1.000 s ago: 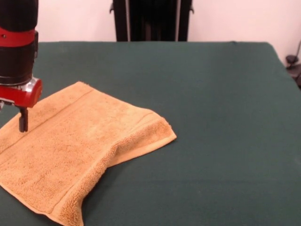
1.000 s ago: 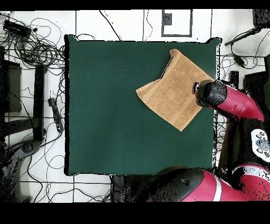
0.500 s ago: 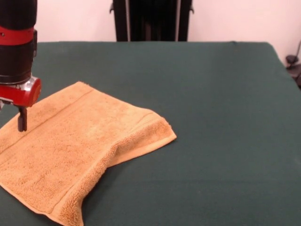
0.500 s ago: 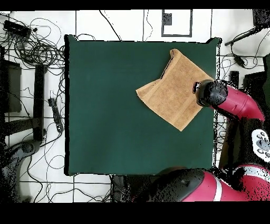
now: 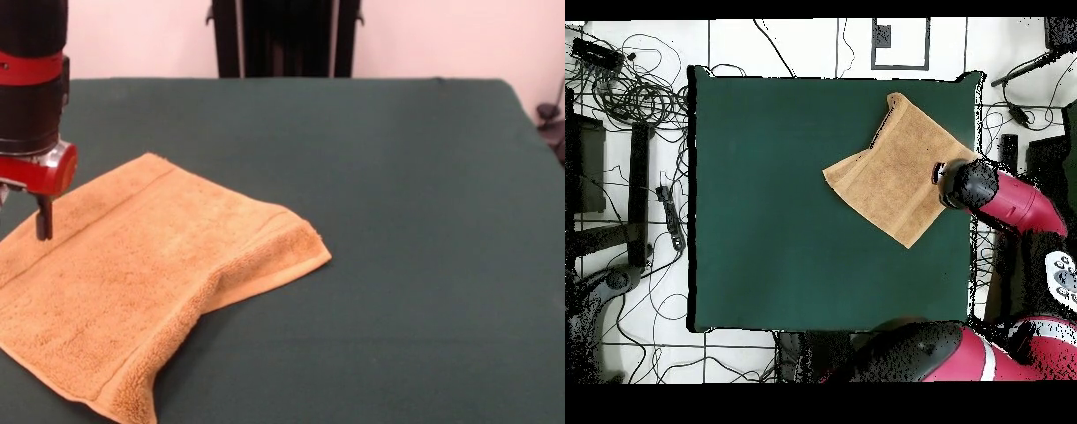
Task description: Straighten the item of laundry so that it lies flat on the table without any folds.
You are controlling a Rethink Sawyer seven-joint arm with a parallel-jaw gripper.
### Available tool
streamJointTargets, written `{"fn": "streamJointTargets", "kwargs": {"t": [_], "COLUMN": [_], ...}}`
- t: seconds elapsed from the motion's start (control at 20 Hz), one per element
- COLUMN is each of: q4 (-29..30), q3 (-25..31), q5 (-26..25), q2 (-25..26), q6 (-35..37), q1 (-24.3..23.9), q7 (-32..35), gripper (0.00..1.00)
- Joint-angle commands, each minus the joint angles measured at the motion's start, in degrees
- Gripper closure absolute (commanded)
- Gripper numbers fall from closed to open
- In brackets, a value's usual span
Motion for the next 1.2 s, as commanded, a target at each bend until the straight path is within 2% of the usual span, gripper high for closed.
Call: {"fn": "streamJointTargets", "kwargs": {"t": [0.05,0.6,1.1,1.2], "q4": [12.9,12.4,14.8,14.7], "q3": [6.4,7.0,8.0,7.3], "q5": [-0.9,0.5,-0.2,0.0], "q2": [2.0,1.5,-2.0,-3.2], "q6": [-4.7,-3.9,-1.1,1.2], "q1": [0.7,2.6,2.5,3.1], "q7": [7.6,7.9,4.8,4.6], "gripper": [0.00,0.00,0.00,0.00]}}
